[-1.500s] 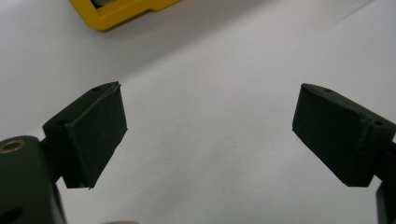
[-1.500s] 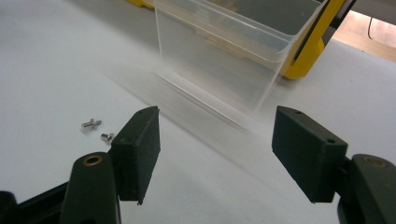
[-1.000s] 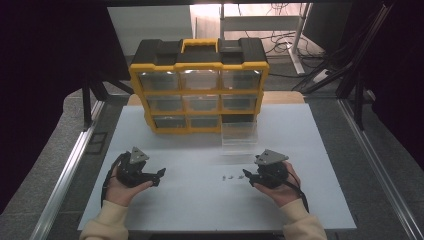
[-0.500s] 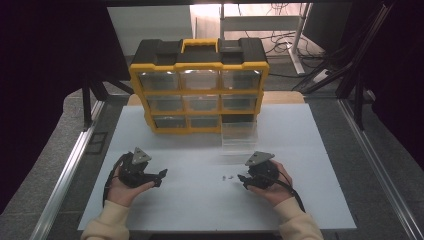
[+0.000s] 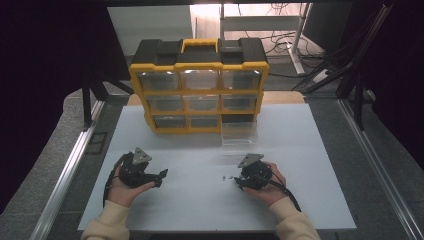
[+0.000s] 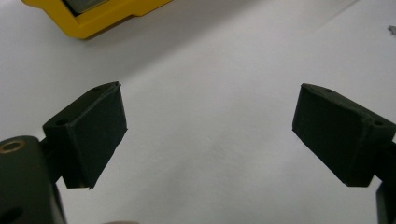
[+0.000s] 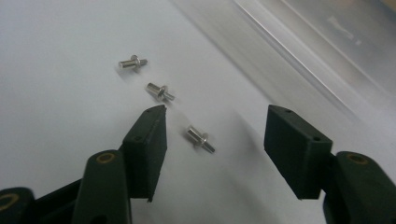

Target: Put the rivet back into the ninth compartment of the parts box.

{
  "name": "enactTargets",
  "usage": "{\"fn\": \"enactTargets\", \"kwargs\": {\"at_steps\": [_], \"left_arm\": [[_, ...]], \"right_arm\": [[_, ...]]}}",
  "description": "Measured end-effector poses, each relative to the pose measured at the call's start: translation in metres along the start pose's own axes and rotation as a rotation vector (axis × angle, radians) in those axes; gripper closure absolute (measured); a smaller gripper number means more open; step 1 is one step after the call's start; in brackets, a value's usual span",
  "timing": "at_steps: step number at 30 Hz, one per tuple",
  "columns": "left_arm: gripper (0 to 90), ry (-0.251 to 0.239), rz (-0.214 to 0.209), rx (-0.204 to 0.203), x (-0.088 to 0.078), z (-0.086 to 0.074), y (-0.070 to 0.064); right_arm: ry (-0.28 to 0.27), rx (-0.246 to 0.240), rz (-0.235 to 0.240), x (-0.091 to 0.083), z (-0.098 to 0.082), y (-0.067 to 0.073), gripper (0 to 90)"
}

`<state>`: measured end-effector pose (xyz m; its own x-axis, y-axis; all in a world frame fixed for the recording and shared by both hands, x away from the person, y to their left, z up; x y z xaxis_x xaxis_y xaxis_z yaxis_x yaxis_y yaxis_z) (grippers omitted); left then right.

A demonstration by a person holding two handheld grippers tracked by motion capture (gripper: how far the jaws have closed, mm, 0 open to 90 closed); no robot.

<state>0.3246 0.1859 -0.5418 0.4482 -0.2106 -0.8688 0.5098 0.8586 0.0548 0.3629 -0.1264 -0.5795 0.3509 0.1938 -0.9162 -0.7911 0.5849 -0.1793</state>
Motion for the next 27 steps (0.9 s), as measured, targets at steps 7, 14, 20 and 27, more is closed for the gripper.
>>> {"fn": "enactTargets", "kwargs": {"at_steps": [7, 14, 20, 27], "left_arm": [[10.5, 0.001, -0.002, -0.001, 0.0004, 0.0, -0.0006], [10.5, 0.002, -0.004, -0.003, 0.0005, -0.0004, -0.0001], [10.5, 0.002, -0.004, -0.003, 0.0006, -0.0005, 0.0002], [10.5, 0.002, -0.003, -0.003, 0.0008, -0.0007, 0.0008]], "right_arm": [[0.028, 0.028, 0.094, -0.0003, 0.0004, 0.0033, 63.8], [0.049, 0.051, 0.143, -0.0007, 0.0007, 0.0041, 80.6], [0.049, 0.075, 0.165, -0.0008, 0.0001, 0.0025, 82.1], [0.006, 0.119, 0.2, -0.0066, 0.0016, -0.0015, 82.3]]}}
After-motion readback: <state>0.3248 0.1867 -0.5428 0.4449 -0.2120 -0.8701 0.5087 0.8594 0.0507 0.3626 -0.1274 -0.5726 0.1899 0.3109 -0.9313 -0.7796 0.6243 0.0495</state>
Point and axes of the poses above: each handheld gripper's, and its own axes: x roughly forward along the jaws, z roughly out of its top, y roughly to its left, the point moved 8 cm from there along x, roughly forward along the jaws, and after that the axes turned 14 degrees about y, right-handed, at the moved point
